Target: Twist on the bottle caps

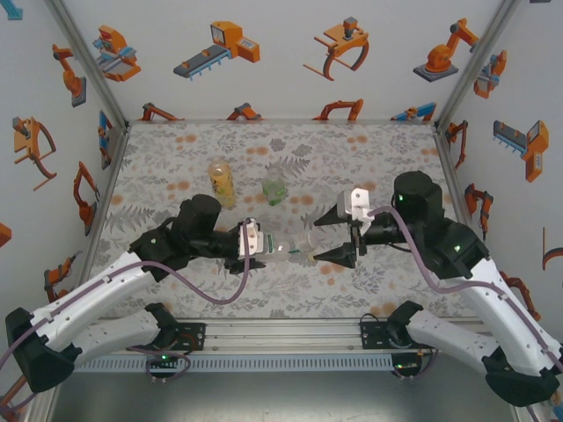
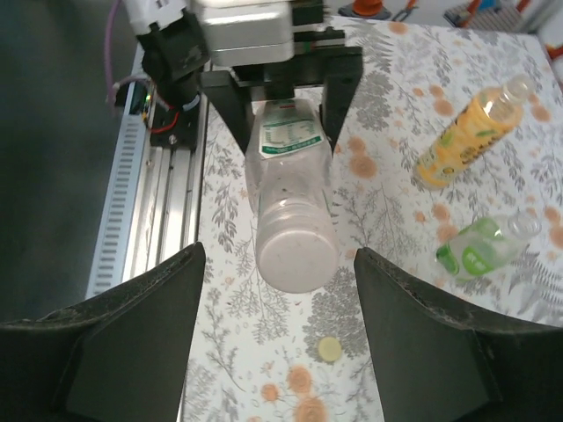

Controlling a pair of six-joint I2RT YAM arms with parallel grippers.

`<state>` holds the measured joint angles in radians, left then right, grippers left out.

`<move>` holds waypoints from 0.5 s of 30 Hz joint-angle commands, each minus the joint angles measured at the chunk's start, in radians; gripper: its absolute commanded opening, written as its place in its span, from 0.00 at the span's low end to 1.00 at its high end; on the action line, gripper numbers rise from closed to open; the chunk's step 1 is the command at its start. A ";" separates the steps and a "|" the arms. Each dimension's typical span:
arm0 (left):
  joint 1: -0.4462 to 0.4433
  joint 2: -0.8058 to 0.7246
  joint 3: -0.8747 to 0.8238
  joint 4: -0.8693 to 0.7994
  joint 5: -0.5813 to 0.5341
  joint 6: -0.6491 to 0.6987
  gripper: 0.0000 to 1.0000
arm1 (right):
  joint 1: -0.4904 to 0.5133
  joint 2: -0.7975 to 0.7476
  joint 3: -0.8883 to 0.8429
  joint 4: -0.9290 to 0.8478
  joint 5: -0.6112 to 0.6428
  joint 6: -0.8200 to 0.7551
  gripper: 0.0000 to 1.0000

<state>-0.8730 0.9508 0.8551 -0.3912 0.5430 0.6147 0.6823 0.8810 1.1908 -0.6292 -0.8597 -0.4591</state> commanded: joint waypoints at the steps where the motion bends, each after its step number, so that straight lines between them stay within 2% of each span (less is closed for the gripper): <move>1: -0.006 -0.016 0.010 -0.017 0.033 0.021 0.03 | 0.005 0.006 0.013 -0.048 -0.084 -0.139 0.63; 10: -0.006 -0.013 0.013 -0.017 0.041 0.021 0.03 | 0.006 0.014 -0.010 -0.004 -0.025 -0.123 0.57; 15: -0.006 -0.017 0.013 -0.017 0.041 0.020 0.03 | 0.005 0.021 -0.022 0.023 -0.039 -0.107 0.56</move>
<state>-0.8764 0.9508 0.8551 -0.4007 0.5507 0.6174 0.6823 0.8974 1.1854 -0.6380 -0.8898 -0.5545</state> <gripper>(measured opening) 0.547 0.558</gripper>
